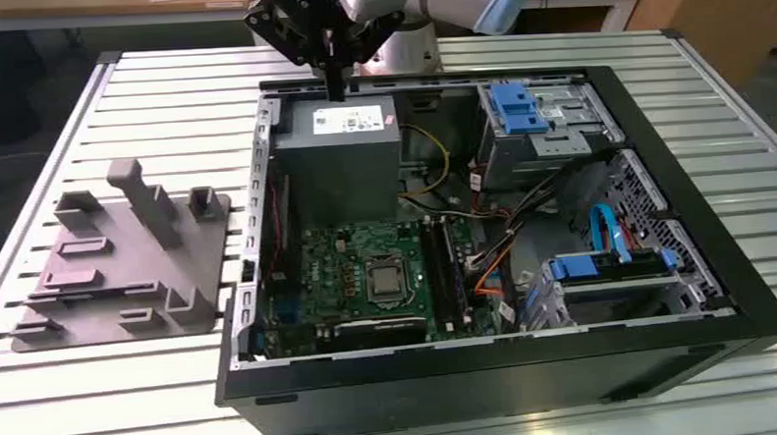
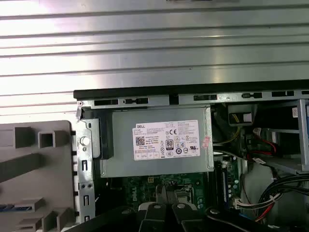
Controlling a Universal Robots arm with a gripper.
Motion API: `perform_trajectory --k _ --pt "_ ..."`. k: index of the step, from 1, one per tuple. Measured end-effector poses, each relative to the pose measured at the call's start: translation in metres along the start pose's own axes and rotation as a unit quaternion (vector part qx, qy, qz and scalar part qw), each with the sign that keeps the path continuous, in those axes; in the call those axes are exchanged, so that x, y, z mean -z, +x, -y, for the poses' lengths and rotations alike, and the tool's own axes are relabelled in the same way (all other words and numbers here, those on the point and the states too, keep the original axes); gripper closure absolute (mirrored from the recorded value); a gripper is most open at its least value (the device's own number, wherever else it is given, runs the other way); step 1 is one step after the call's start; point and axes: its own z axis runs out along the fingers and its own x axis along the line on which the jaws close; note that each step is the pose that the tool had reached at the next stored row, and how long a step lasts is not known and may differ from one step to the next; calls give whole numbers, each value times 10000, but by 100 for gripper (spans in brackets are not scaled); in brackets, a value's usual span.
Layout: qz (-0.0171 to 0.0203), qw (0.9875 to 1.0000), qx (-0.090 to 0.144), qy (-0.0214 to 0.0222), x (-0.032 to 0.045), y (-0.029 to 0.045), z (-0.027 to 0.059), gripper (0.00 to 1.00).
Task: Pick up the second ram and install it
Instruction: 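Reach for the second ram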
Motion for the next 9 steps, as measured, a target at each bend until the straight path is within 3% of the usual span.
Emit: perform_trajectory --k 5,9 --pt "0 10000 0 0 0 3 0 90" --pt "0 10000 1 0 2 80 6 90"
